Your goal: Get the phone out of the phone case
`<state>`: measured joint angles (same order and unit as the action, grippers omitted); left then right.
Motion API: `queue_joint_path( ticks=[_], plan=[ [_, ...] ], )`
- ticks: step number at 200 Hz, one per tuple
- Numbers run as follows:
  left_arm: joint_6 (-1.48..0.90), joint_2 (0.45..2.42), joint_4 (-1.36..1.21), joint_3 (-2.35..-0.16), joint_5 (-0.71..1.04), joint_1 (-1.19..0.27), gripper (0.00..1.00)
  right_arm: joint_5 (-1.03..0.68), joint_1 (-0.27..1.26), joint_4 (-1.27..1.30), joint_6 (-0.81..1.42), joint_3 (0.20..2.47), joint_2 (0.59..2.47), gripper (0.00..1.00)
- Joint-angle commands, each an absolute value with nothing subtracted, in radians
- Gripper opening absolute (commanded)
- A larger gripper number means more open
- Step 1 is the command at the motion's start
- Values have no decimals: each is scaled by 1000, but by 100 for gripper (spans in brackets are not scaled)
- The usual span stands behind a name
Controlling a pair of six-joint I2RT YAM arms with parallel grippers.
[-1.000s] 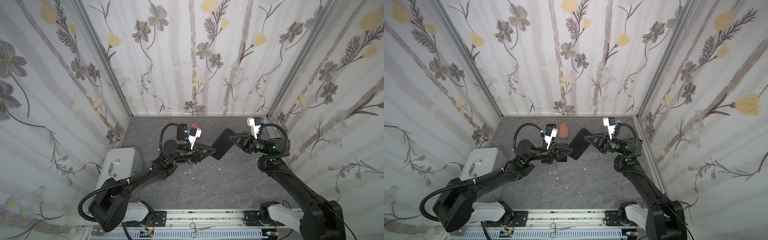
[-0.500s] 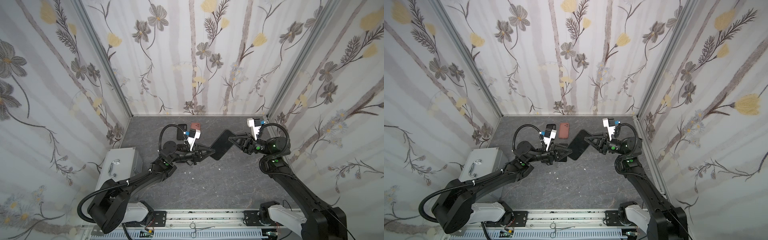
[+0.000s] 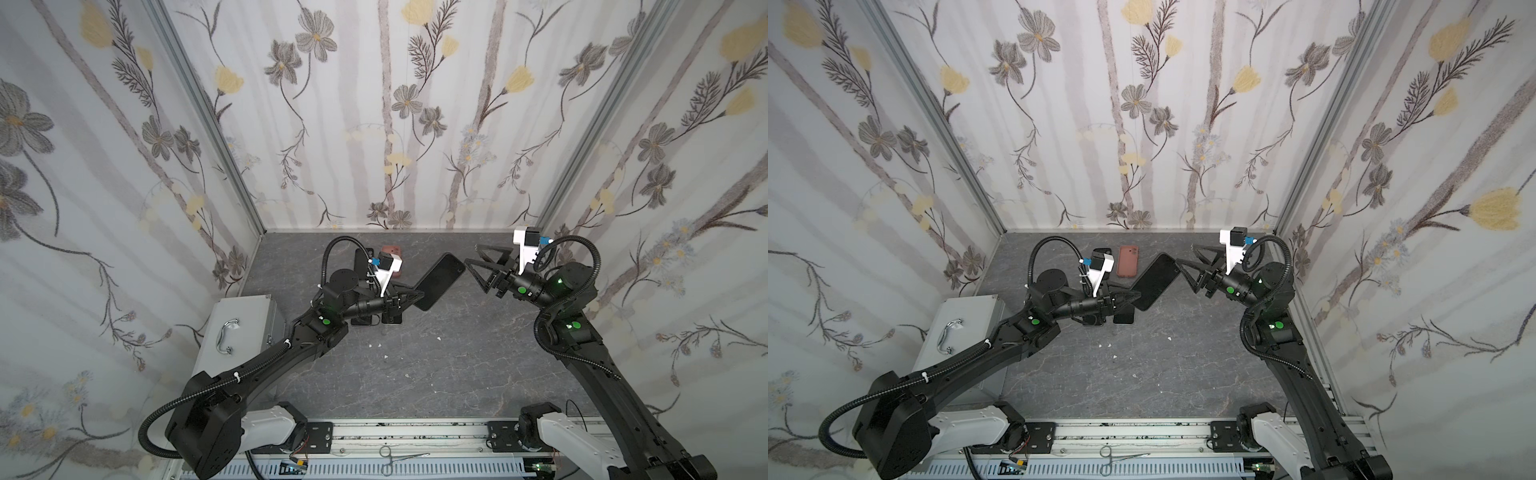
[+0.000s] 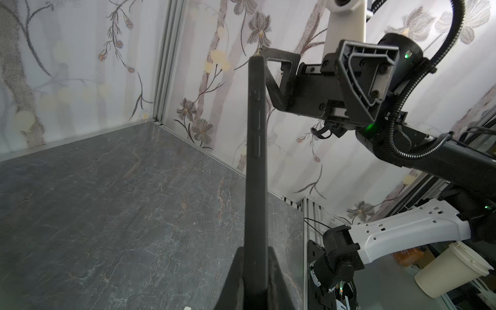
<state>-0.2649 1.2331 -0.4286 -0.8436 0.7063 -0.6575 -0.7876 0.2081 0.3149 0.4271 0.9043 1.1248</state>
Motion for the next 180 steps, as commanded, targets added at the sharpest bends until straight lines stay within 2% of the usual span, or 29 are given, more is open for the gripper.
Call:
queue_joint_path(
  ticks=[1,53,139,180],
  plan=[
    [-131,1224,-316,-881,679,-657,0,-888,209,176,310,959,1158,80],
    [-39,1208,-208,-915,625,-662,0,-985,254,2,207,1066,1248,78],
    [-19,1187,-204,-904,514,-727,0,-1021,272,-46,212,1130,1330,77],
    [9,1189,-204,-897,535,-729,0,-1086,276,-56,223,1133,1349,77]
  ],
)
